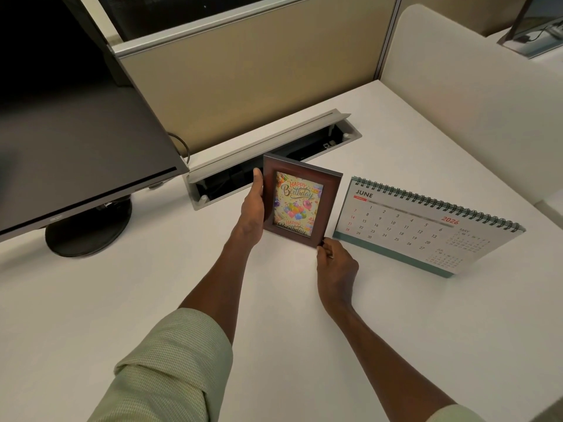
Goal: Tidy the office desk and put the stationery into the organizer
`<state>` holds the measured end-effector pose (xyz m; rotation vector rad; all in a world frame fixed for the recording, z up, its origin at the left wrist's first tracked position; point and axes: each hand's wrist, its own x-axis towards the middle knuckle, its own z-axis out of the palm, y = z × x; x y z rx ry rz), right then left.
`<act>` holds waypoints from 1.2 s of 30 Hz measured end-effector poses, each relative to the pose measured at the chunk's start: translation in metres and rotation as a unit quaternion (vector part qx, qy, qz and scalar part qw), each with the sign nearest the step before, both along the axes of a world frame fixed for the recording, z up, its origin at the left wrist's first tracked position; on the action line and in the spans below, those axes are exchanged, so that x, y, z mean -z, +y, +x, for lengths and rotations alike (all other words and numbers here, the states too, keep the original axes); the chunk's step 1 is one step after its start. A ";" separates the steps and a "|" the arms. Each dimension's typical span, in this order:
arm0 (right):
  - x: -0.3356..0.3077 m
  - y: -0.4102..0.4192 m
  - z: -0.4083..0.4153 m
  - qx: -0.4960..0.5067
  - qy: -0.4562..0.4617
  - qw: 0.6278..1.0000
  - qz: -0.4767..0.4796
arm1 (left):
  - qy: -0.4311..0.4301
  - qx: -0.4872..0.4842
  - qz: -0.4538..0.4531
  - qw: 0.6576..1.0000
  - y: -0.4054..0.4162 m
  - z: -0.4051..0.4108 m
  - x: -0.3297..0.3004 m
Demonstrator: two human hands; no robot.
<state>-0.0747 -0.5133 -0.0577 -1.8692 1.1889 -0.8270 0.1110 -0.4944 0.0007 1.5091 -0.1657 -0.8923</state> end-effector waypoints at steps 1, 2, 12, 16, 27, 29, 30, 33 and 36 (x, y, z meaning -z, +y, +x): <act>0.000 0.000 0.000 0.000 -0.002 1.000 -0.002 | 0.001 0.003 -0.001 1.000 0.000 0.000 0.001; 0.001 0.000 0.000 0.001 -0.005 1.000 -0.002 | 0.002 0.004 -0.002 1.000 0.001 -0.001 0.001; 0.000 -0.002 0.001 0.009 -0.021 1.000 0.015 | 0.002 0.012 -0.002 1.000 0.014 -0.002 0.017; 0.000 -0.003 0.001 0.010 -0.023 0.999 0.024 | 0.007 0.023 0.000 1.000 0.017 0.000 0.016; -0.005 0.002 -0.001 0.044 -0.021 0.999 0.020 | -0.032 -0.064 -0.003 0.997 0.068 -0.016 0.038; -0.007 0.005 -0.004 0.040 -0.025 0.999 0.007 | -0.039 -0.067 -0.001 0.997 0.081 -0.023 0.040; -0.009 0.006 -0.006 0.038 -0.020 0.999 0.003 | -0.043 -0.067 0.001 0.997 0.087 -0.027 0.040; -0.006 0.011 -0.014 0.013 0.001 1.000 0.009 | -0.059 -0.076 0.012 0.995 0.109 -0.038 0.041; -0.006 0.019 -0.022 -0.001 0.030 0.999 0.024 | -0.070 -0.088 0.023 0.993 0.133 -0.050 0.043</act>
